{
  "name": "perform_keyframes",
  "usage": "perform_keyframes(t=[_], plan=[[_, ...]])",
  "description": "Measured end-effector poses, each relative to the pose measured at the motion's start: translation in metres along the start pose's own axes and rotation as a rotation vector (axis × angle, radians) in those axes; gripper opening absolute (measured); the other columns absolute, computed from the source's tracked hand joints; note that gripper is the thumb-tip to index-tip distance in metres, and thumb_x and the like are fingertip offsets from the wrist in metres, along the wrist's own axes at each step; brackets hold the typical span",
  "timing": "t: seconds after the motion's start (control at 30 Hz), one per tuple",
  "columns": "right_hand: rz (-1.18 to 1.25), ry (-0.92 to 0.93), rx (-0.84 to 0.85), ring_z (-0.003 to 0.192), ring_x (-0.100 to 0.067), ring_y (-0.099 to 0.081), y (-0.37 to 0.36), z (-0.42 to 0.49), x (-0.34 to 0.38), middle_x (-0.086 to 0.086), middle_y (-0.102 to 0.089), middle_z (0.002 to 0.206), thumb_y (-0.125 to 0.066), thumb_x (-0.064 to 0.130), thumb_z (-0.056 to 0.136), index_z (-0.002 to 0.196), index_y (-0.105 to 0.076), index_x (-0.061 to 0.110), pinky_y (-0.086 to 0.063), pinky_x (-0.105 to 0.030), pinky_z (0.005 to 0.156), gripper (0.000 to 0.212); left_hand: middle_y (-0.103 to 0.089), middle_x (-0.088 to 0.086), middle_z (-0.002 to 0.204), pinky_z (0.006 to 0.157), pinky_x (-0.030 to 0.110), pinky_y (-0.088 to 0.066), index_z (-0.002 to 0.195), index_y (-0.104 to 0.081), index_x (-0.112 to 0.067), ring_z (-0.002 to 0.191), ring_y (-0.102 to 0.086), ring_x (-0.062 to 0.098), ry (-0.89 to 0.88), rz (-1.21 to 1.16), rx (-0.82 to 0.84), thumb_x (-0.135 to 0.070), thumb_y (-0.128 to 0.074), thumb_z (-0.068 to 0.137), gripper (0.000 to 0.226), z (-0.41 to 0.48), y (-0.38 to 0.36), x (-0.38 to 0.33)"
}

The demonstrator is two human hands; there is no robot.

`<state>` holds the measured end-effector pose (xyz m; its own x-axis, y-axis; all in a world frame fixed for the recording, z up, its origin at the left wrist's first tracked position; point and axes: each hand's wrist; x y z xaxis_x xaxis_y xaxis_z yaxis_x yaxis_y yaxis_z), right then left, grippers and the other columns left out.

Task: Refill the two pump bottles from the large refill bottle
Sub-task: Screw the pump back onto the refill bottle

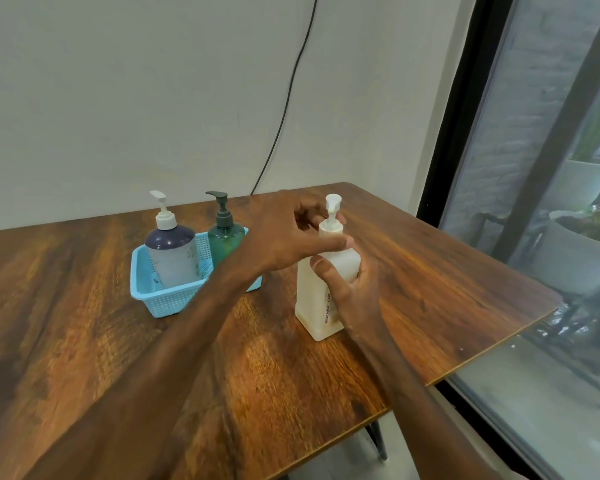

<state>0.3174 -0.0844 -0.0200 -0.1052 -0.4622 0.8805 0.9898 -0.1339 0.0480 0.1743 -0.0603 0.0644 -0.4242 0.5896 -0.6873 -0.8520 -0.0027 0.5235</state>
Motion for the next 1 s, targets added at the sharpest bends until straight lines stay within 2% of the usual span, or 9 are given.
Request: perform_keyframes(t=[0.17, 0.27, 0.37, 0.43, 0.53, 0.67, 0.83, 0.93, 1.0], plan=[[0.053, 0.015, -0.029, 0.09, -0.002, -0.072, -0.004, -0.001, -0.002, 0.013, -0.074, 0.104, -0.066, 0.059, 0.071, 0.123, -0.059, 0.029, -0.055, -0.015, 0.066, 0.061, -0.08, -0.016, 0.1, 0.084, 0.015, -0.058, 0.11, -0.074, -0.026, 0.098, -0.075, -0.001, 0.061, -0.214, 0.147, -0.003, -0.083, 0.086, 0.035, 0.0, 0.007, 0.004], [0.062, 0.036, -0.031, 0.087, -0.004, -0.073, -0.005, 0.0, -0.001, 0.019, -0.074, 0.098, -0.068, 0.056, 0.072, 0.111, -0.06, 0.036, -0.056, -0.017, 0.065, 0.044, -0.08, -0.019, 0.096, 0.082, 0.013, -0.056, 0.108, -0.071, -0.024, 0.1, -0.075, -0.002, 0.055, -0.265, 0.177, 0.01, -0.07, 0.089, 0.038, -0.002, 0.003, 0.003], [0.072, 0.042, -0.037, 0.087, -0.006, -0.074, -0.005, 0.001, -0.002, 0.02, -0.074, 0.098, -0.069, 0.053, 0.074, 0.108, -0.06, 0.037, -0.056, -0.018, 0.065, 0.039, -0.08, -0.017, 0.105, 0.088, 0.018, -0.056, 0.109, -0.076, -0.019, 0.105, -0.073, 0.0, 0.047, -0.264, 0.163, 0.003, -0.07, 0.092, 0.029, -0.003, -0.004, 0.004], [0.065, 0.043, -0.049, 0.087, -0.004, -0.074, -0.006, 0.0, -0.003, 0.024, -0.074, 0.096, -0.068, 0.055, 0.073, 0.106, -0.06, 0.037, -0.056, -0.018, 0.064, 0.039, -0.078, -0.014, 0.115, 0.098, 0.03, -0.057, 0.113, -0.078, -0.023, 0.111, -0.071, 0.005, 0.063, -0.223, 0.161, -0.02, -0.079, 0.092, 0.021, -0.003, -0.007, 0.004], [0.073, 0.05, -0.048, 0.088, -0.007, -0.074, -0.007, 0.0, -0.002, 0.018, -0.075, 0.098, -0.067, 0.054, 0.073, 0.111, -0.06, 0.033, -0.057, -0.02, 0.066, 0.044, -0.077, -0.017, 0.104, 0.087, 0.029, -0.061, 0.106, -0.079, -0.033, 0.099, -0.071, 0.002, 0.058, -0.076, 0.069, -0.046, -0.087, 0.081, 0.029, 0.001, -0.008, 0.009], [0.099, 0.086, -0.039, 0.09, -0.013, -0.075, -0.005, 0.001, -0.005, 0.002, -0.076, 0.103, -0.068, 0.048, 0.078, 0.127, -0.06, 0.013, -0.057, -0.022, 0.067, 0.061, -0.079, -0.009, 0.101, 0.08, 0.022, -0.06, 0.115, -0.078, -0.025, 0.092, -0.073, 0.007, 0.03, -0.143, 0.061, -0.033, -0.093, 0.077, 0.041, 0.002, 0.004, 0.015], [0.097, 0.053, -0.06, 0.09, -0.012, -0.075, -0.007, 0.001, -0.007, 0.005, -0.076, 0.103, -0.069, 0.051, 0.075, 0.121, -0.062, 0.022, -0.057, -0.022, 0.067, 0.055, -0.08, -0.016, 0.102, 0.083, 0.018, -0.058, 0.11, -0.075, -0.027, 0.101, -0.074, 0.002, 0.045, -0.233, 0.13, -0.005, -0.08, 0.087, 0.032, 0.0, 0.001, 0.013], [0.09, 0.075, -0.071, 0.09, -0.013, -0.075, -0.007, 0.002, -0.006, 0.005, -0.076, 0.103, -0.069, 0.048, 0.077, 0.116, -0.063, 0.026, -0.058, -0.024, 0.068, 0.045, -0.08, -0.002, 0.114, 0.095, 0.03, -0.06, 0.121, -0.071, -0.01, 0.11, -0.074, 0.011, 0.041, -0.28, 0.136, 0.004, -0.067, 0.091, 0.034, -0.001, -0.009, 0.013], [0.085, 0.079, -0.08, 0.09, -0.014, -0.075, -0.008, 0.002, -0.008, 0.002, -0.076, 0.104, -0.069, 0.049, 0.077, 0.121, -0.062, 0.018, -0.059, -0.025, 0.069, 0.054, -0.078, -0.005, 0.12, 0.1, 0.035, -0.058, 0.127, -0.068, -0.015, 0.114, -0.072, 0.011, 0.057, -0.283, 0.144, -0.007, -0.072, 0.091, 0.038, -0.001, -0.013, 0.012]])
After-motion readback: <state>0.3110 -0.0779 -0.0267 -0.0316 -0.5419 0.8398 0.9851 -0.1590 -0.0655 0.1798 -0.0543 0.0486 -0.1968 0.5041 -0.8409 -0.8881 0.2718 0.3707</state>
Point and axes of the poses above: each hand's wrist, its own z-axis towards the middle knuckle, its own y-axis out of the back of the hand, x = y × z
